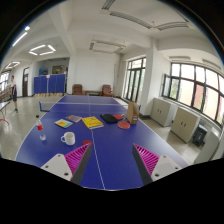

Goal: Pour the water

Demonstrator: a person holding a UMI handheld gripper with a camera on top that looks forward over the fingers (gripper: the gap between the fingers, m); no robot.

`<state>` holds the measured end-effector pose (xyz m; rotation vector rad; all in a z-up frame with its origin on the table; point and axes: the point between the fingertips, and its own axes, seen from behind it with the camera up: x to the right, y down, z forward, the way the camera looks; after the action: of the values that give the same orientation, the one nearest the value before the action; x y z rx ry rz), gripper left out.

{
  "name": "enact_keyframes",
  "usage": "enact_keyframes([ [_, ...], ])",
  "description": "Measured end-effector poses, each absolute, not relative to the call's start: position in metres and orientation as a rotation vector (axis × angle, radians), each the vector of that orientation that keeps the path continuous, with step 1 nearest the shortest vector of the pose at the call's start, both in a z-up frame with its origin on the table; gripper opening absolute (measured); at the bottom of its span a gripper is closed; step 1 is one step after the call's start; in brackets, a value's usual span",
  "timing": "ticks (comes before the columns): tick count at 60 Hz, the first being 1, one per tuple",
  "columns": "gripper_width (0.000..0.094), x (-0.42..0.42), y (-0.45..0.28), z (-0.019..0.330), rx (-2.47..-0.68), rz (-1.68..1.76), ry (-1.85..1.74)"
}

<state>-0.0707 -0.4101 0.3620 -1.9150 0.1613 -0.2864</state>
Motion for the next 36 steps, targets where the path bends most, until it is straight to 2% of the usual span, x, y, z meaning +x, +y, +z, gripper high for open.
enact_keyframes([
  [7,0.0850,-0.079,-0.422,0.347,-1.953,-0.309,0.171],
  [14,0.0853,-0.108,-0.397,0.301,-1.993,-0.335,0.186],
  [15,0.0853,-0.094,-0.410,0.304,-2.002,-0.332,0.183],
  [16,0.0851,-0.107,-0.400,0.287,-2.007,-0.339,0.182],
  [21,0.0849,-0.132,-0.401,0.254,-2.055,-0.340,0.167],
  [29,0.0853,-0.208,-0.374,0.176,-2.136,-0.286,0.142],
  [36,0.0851,-0.303,-0.330,0.134,-2.178,-0.172,0.070],
])
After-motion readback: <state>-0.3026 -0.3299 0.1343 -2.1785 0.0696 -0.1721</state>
